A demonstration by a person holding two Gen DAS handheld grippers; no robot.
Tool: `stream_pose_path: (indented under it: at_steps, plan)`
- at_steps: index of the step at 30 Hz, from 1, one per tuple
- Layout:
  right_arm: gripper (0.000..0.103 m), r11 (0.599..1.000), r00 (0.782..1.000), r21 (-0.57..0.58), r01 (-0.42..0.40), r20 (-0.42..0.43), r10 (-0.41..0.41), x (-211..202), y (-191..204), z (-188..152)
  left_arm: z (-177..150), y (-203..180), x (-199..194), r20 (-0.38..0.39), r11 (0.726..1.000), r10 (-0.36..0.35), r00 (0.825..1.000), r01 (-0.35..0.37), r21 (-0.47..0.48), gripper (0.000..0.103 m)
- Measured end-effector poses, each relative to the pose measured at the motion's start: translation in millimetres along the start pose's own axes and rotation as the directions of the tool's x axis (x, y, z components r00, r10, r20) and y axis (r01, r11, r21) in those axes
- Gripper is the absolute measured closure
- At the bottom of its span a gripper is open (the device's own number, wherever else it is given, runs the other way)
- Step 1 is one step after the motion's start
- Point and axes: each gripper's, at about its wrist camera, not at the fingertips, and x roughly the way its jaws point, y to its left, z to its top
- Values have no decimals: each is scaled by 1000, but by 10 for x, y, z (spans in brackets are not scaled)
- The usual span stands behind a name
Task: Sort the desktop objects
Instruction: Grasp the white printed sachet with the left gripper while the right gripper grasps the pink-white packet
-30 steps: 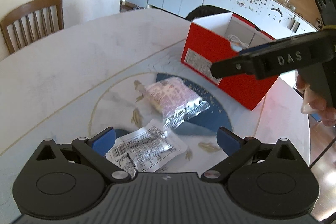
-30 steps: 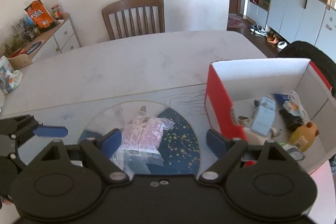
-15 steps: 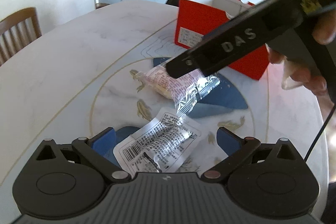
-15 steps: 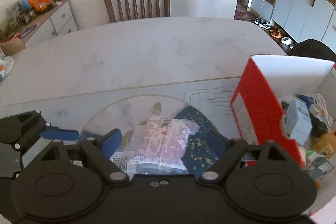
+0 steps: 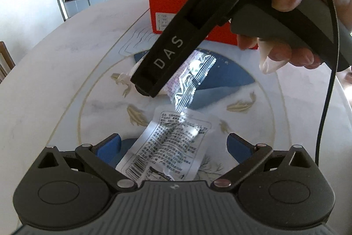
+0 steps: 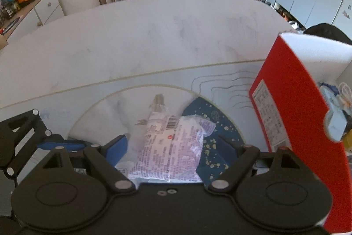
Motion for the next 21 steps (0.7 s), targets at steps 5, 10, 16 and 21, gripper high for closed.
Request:
stream_pose_path:
  at_steps: [5,10,16,21]
  plan:
    - [15,1000,1000,26,-8,-28,9,106,-15,15,-66,22,16,2,1000,-5,1000,5,-3,0]
    - [18,1000,998,16,-9,-56,10,192,11,0,-94,24,7,13,1000,-2,1000,2,-7,1]
    - [29,1000,998,1,0,-58,0,204,25,10,-69,-7,51,20,1000,-6,1000,6,-13,8]
    - [40,1000,999,-28,6,-51,-8,184,32,2,-46,-32,33,14,1000,0,1000,0,-17,18]
